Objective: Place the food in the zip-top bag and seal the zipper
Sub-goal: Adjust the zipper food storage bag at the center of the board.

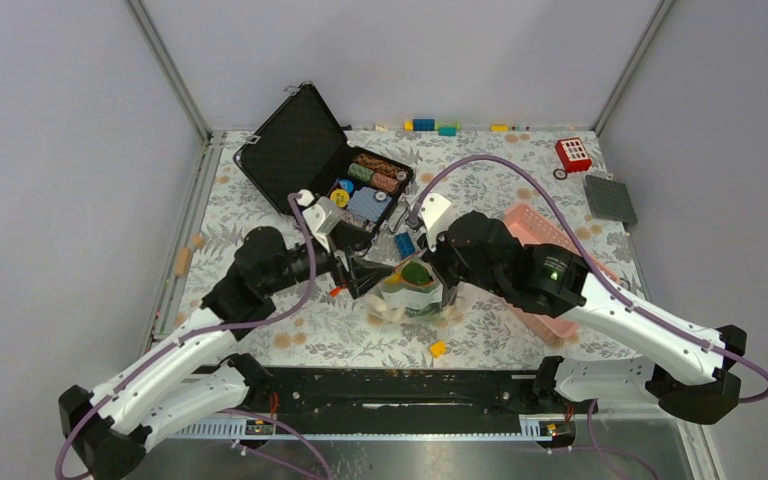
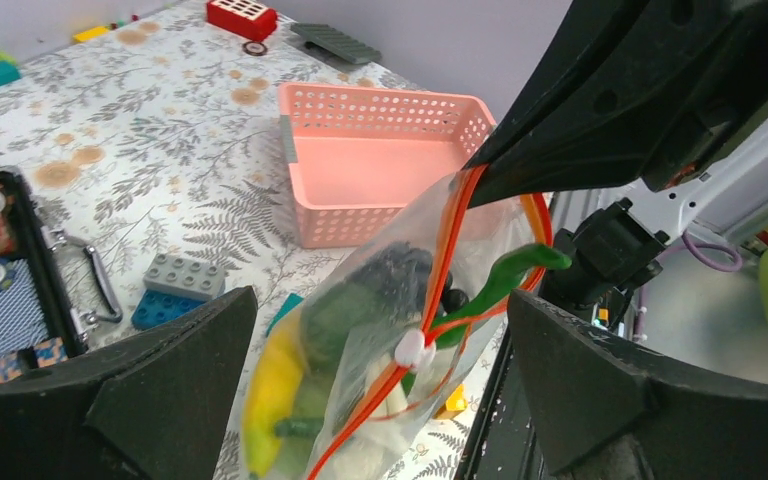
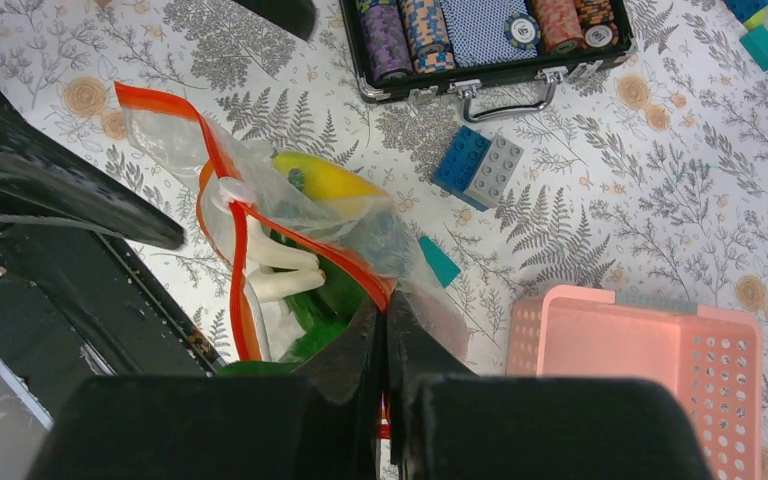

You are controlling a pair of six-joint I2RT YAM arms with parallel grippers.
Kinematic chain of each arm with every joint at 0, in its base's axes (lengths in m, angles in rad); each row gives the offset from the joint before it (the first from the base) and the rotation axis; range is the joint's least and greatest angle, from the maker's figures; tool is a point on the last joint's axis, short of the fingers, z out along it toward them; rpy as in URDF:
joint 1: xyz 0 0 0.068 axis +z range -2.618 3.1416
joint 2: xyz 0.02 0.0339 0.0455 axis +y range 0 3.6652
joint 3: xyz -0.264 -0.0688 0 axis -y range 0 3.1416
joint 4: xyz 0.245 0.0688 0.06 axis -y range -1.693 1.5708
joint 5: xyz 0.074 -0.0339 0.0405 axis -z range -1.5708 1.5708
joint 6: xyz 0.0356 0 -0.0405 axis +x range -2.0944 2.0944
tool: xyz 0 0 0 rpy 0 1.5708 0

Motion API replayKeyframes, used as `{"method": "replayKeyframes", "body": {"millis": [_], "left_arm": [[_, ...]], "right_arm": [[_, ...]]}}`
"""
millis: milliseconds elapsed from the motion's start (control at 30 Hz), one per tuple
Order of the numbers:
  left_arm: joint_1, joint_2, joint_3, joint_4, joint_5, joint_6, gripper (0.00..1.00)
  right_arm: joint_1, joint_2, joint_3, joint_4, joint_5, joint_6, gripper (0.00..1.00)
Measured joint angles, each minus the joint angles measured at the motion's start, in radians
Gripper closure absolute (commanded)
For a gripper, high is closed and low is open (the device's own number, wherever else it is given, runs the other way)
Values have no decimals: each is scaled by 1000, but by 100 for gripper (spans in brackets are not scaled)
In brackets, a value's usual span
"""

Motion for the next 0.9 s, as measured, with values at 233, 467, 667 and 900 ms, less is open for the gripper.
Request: {"method": "replayKeyframes", "body": {"millis": [233,467,667,900], "left_arm": [[-34,138,71,3,63,20,9],[-68,145,80,-6,53,29,1],[-103,119,89,-3,48,28,1],[-134,191,134,-34,-63,29,32]], "right_arm": [[0,6,11,-2,-13,0,100],[-4,12,15,-2,-26,5,100],[-16,21,25,-2,-30,31,100],[-19,21,29,-2,-88,42,100]]}}
